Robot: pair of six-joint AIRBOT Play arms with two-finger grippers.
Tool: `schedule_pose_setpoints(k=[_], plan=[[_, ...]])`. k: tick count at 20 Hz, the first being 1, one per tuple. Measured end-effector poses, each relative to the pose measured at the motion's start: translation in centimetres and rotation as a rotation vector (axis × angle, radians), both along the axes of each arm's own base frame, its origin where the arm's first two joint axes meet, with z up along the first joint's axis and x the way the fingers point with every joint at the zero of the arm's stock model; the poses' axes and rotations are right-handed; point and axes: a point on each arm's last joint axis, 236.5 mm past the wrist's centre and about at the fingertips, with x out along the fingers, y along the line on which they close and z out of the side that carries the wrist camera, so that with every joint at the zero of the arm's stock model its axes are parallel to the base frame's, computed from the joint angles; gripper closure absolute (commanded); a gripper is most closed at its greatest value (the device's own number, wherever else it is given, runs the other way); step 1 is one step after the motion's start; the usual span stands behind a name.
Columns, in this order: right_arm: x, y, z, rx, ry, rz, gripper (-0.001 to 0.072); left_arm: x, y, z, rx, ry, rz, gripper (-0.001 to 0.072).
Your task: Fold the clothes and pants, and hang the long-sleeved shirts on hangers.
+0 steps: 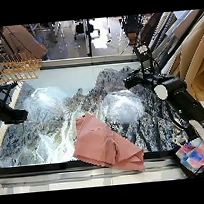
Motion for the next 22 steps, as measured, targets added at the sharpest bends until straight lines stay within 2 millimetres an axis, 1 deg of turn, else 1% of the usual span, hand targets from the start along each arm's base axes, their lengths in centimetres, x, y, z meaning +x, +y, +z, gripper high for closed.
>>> schedule_pose_setpoints(k=[11,12,17,19,21,22], plan=[[0.0,0.0,0.0,0.0,0.0,0.0,0.0695,0.0,0.0,0.0,0.0,-0.001,-0.001,0.0697],[0.0,0.0,0.0,0.0,0.0,0.0,0.0695,0.3,0.0,0.1,0.002,-0.013,-0.003,0.0697],[0.0,0.0,0.0,0.001,0.001,0.0,0.0695,3.1,-0.3,0.8,-0.019,-0.135,0.019,0.0697],[0.0,0.1,0.0,0.008,0.003,0.0,0.0696,4.2,-0.8,1.1,-0.04,-0.181,0.024,0.0697],[-0.3,0.6,0.0,0.054,0.019,0.0,0.0695,5.4,-1.5,1.5,-0.074,-0.233,0.026,0.0697],[-0.6,0.8,-0.2,0.07,0.04,0.001,0.0678,5.8,-1.9,1.7,-0.094,-0.25,0.028,0.0696]])
